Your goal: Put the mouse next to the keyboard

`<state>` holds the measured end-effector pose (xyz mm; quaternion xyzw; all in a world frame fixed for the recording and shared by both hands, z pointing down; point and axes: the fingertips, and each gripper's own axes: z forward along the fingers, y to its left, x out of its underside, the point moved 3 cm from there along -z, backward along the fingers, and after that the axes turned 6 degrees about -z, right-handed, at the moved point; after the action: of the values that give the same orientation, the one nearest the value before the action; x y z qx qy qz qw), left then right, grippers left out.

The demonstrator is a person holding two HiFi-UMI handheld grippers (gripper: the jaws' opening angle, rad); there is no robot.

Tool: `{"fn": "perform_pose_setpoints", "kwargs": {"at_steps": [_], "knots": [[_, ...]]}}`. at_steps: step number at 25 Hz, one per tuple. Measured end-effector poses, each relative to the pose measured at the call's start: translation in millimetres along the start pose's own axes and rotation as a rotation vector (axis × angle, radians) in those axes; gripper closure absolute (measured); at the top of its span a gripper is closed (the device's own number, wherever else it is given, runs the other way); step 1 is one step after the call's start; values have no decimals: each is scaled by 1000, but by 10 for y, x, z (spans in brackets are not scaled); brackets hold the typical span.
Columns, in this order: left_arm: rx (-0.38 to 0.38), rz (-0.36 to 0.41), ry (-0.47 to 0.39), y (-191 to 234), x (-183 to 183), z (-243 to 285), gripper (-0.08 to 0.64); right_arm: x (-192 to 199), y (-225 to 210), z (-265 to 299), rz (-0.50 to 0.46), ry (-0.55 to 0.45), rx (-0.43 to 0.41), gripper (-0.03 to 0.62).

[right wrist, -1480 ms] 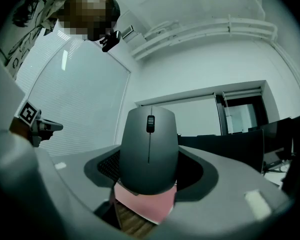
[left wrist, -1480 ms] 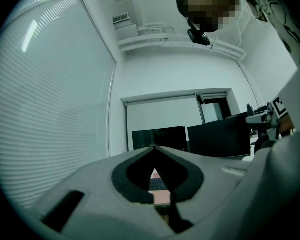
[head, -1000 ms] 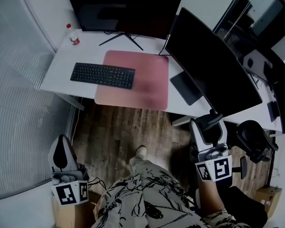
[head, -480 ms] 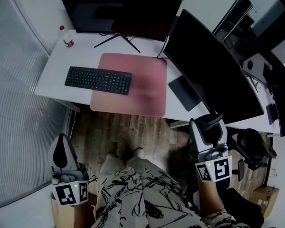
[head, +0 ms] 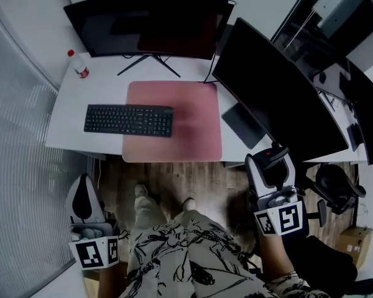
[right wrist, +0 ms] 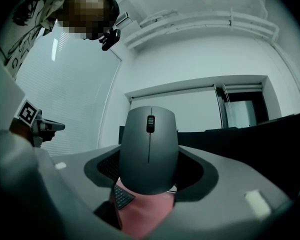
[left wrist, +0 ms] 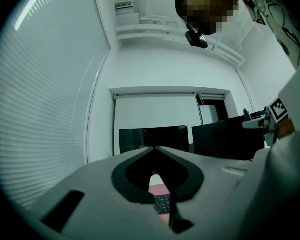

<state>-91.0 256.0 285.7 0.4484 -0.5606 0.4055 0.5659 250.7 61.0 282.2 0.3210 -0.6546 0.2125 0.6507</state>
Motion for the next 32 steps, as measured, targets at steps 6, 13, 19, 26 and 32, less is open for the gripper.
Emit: {"fn": "perform_pose_setpoints", "kwargs": {"at_steps": [6,13,19,26,32], "knots": [[56,3,10,360,-65,401,560,-70,154,308,4,-1,69,287],[104,6,17,639,-82,781,560,-14,290,569,13,17,120,287],[155,-2,24,923,-33,1055,560,17,474,763,8,32,171,287],[256,-14,33,1179,-52,1332,560,-48,733,844,5,43,268,287],[403,-4,51,1115,27,1577,560,-42,913,655,3,95,357,287]]}}
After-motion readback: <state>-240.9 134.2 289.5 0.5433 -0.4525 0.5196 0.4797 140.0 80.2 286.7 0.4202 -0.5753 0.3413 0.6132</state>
